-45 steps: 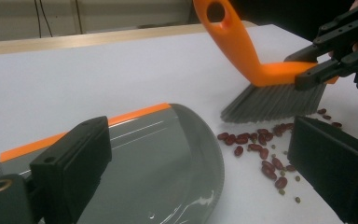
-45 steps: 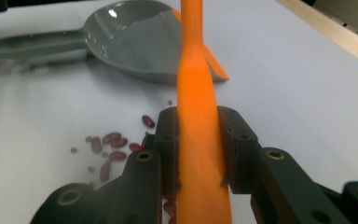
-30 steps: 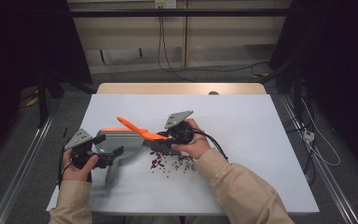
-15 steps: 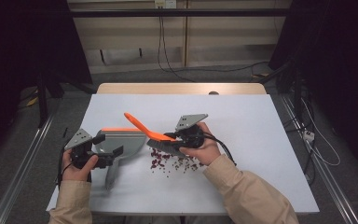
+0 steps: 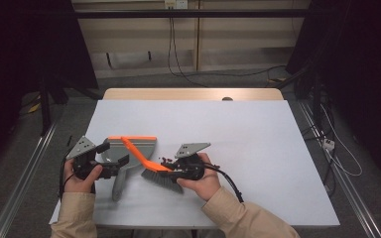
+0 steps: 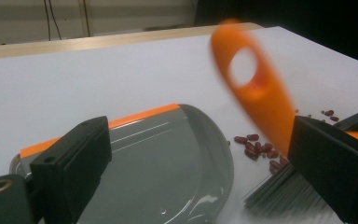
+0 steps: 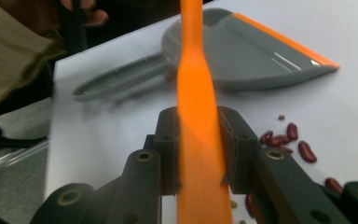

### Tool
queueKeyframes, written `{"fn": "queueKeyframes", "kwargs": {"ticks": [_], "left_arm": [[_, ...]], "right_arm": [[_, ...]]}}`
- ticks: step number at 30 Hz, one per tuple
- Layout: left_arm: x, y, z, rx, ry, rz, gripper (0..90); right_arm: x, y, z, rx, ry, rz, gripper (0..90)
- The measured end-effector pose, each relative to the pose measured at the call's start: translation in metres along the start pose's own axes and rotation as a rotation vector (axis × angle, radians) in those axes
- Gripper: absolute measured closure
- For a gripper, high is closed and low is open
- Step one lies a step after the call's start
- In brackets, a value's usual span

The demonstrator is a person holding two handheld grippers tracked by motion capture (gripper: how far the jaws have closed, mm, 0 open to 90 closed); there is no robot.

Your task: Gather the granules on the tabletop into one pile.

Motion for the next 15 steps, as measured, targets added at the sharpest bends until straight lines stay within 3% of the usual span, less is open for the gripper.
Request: {"fn": "queueKeyframes", "kwargs": {"ticks": [4,15], "left_arm": [[0.000,0.001,0.000,0.005,-0.001,-0.004,6.0],[-0.001,0.002,-0.002,0.012,0.001,-0.009,6.0]], "right_arm": [[-0.010,0.000,0.005,0.016,0.049,-0.003,71.5],[-0.034,0.009,0.031,0.012,0.126,-0.052,71.4]]}}
Point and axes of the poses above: each handheld gripper's, and its own axes: z roughly backward along the jaws, y roughly out of its underside, x roughly to its left, the point moved 7 cm from there along -z, roughly forward along the jaws, and after that the axes turned 3 degrees about -x, right-handed, at the moved point
